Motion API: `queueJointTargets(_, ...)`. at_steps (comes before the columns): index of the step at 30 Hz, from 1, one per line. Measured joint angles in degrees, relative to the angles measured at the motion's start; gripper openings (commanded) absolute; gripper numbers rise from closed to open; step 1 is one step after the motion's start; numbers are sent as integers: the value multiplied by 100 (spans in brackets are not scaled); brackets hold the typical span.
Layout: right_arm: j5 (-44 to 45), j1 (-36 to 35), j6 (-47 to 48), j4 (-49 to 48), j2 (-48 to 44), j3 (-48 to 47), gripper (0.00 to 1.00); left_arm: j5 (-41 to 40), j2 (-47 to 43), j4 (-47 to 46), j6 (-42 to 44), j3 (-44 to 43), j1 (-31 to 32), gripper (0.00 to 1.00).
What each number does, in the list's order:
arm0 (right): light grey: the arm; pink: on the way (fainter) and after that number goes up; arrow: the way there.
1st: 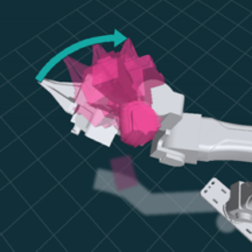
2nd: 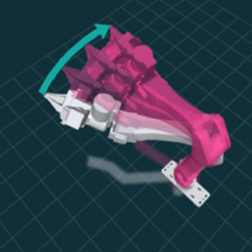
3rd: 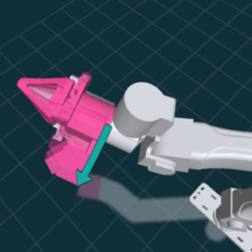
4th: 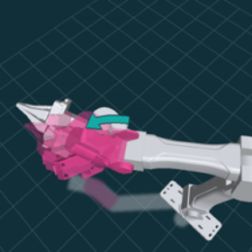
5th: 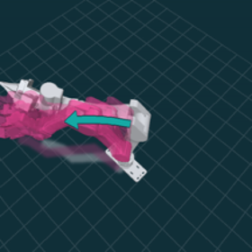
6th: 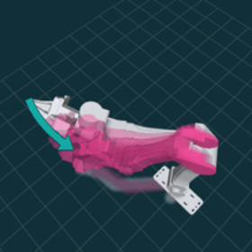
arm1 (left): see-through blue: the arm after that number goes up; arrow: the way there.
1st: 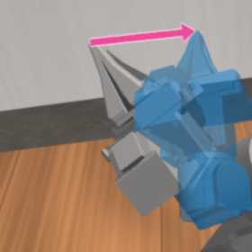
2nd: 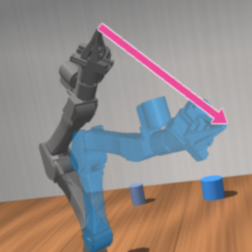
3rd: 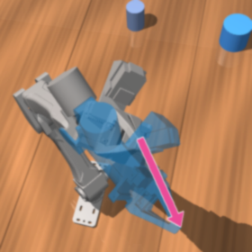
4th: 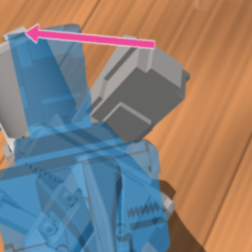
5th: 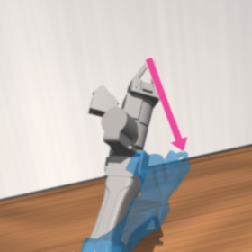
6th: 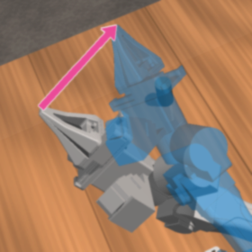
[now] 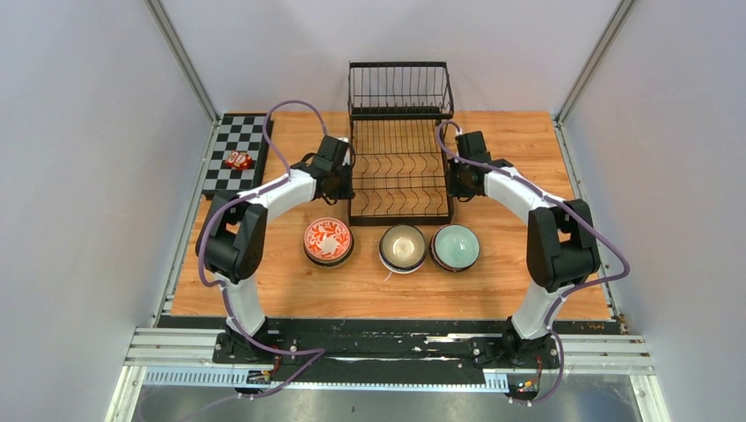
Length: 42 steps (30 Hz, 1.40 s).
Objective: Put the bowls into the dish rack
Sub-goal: Adjust the dish rack at the center of the board, then pick up the bowl from the center of the board.
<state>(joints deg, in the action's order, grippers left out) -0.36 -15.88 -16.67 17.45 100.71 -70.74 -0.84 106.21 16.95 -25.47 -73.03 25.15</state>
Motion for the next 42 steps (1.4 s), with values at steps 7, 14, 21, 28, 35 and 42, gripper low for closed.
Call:
queueJointTargets(7,262,4,52,203,-426,-2,40,81,-435,343,61,-2,0,49)
queueJointTargets(14,426,4,79,378,-1569,354,54,-33,-1034,643,85,28,0,65)
queueJointTargets(21,490,4,68,811,-2806,1073,60,114,-2203,699,-57,745,9,74)
queueJointTargets(28,417,4,-15,1561,-3803,1368,62,254,-3257,951,2,1139,101,80)
queueJointTargets(35,234,4,-146,2013,-4345,1956,60,584,-4009,1414,286,1174,131,85)
queueJointTargets(42,184,2,-221,2022,-4227,2361,52,684,-4782,1770,577,1329,131,90)
